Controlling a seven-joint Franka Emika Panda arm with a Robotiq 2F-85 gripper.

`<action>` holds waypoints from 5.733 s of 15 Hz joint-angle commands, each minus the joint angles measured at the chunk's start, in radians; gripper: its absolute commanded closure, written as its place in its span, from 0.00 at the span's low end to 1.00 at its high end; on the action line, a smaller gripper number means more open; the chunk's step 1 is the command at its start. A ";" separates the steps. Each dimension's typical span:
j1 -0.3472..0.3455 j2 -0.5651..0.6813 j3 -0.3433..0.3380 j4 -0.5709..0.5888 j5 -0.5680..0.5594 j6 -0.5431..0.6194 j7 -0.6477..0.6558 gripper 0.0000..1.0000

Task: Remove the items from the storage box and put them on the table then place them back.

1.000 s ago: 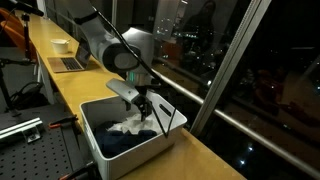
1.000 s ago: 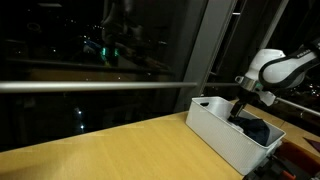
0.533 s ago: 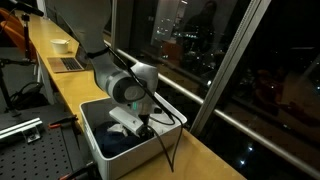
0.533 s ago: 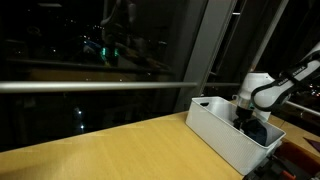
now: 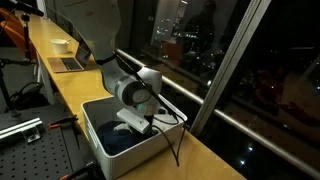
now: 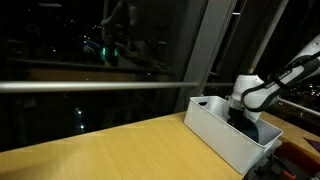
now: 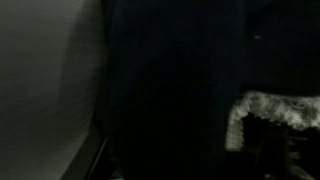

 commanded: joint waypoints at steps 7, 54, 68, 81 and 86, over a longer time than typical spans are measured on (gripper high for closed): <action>-0.102 -0.113 0.104 -0.028 0.117 -0.066 -0.097 0.93; 0.251 -0.607 0.351 0.254 0.182 -0.760 -0.155 0.13; 0.028 -0.476 0.136 -0.034 0.181 -0.353 -0.519 0.00; -0.103 -0.140 0.130 0.072 0.170 -0.290 -0.559 0.00; -0.142 -0.086 0.123 0.056 0.165 -0.273 -0.569 0.00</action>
